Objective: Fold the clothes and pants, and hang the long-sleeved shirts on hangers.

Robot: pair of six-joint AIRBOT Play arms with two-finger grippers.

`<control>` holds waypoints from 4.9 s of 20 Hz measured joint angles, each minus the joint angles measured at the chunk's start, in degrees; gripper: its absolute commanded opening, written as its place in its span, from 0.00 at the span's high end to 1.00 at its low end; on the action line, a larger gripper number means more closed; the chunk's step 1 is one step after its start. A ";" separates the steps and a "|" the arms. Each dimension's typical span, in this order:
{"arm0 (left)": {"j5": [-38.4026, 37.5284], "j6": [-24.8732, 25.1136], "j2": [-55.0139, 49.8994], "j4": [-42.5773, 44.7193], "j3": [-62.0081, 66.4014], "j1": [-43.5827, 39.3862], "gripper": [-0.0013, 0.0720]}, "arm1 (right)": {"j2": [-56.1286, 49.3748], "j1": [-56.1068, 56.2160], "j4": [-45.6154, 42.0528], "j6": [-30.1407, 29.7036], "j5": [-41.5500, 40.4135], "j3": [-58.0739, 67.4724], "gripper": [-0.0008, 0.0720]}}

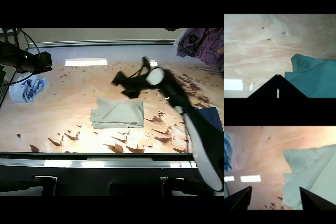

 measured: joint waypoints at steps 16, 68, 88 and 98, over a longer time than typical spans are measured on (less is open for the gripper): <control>0.02 -0.07 0.00 0.00 0.00 0.00 0.96 | -6.88 -28.39 20.15 -42.38 16.55 -23.58 0.06; -0.04 -0.09 0.00 0.00 0.00 0.00 0.96 | -3.43 -45.38 -22.58 9.55 13.66 19.52 0.95; -4.37 0.11 0.00 0.00 0.00 0.00 0.96 | 10.75 -52.76 -42.86 1.97 28.13 -7.87 0.95; -4.55 0.11 0.00 0.00 0.00 0.00 0.96 | 12.33 -55.45 -44.22 1.07 26.84 -18.64 0.95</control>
